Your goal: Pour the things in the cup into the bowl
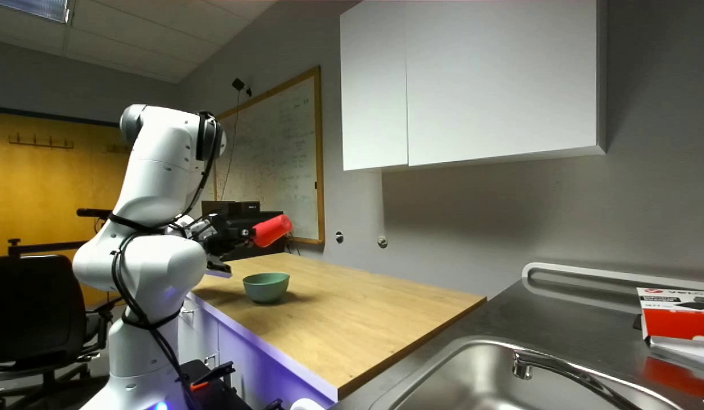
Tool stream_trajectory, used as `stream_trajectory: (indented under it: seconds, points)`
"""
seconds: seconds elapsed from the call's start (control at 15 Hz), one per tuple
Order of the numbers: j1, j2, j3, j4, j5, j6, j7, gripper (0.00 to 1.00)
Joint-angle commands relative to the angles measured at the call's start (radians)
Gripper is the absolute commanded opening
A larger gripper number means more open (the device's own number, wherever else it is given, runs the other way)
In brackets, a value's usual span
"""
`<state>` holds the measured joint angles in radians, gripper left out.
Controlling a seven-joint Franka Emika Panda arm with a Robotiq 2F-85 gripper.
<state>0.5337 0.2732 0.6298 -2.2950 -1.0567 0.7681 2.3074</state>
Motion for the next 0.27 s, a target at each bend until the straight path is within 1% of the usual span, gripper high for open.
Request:
stream_trajectory:
  seconds: [0.0, 0.2]
  points:
    - [0.02, 0.03, -0.02, 0.037, -0.01, -0.039, 0.005, 0.01]
    - [0.022, 0.04, -0.027, 0.049, -0.014, -0.044, -0.003, 0.01]
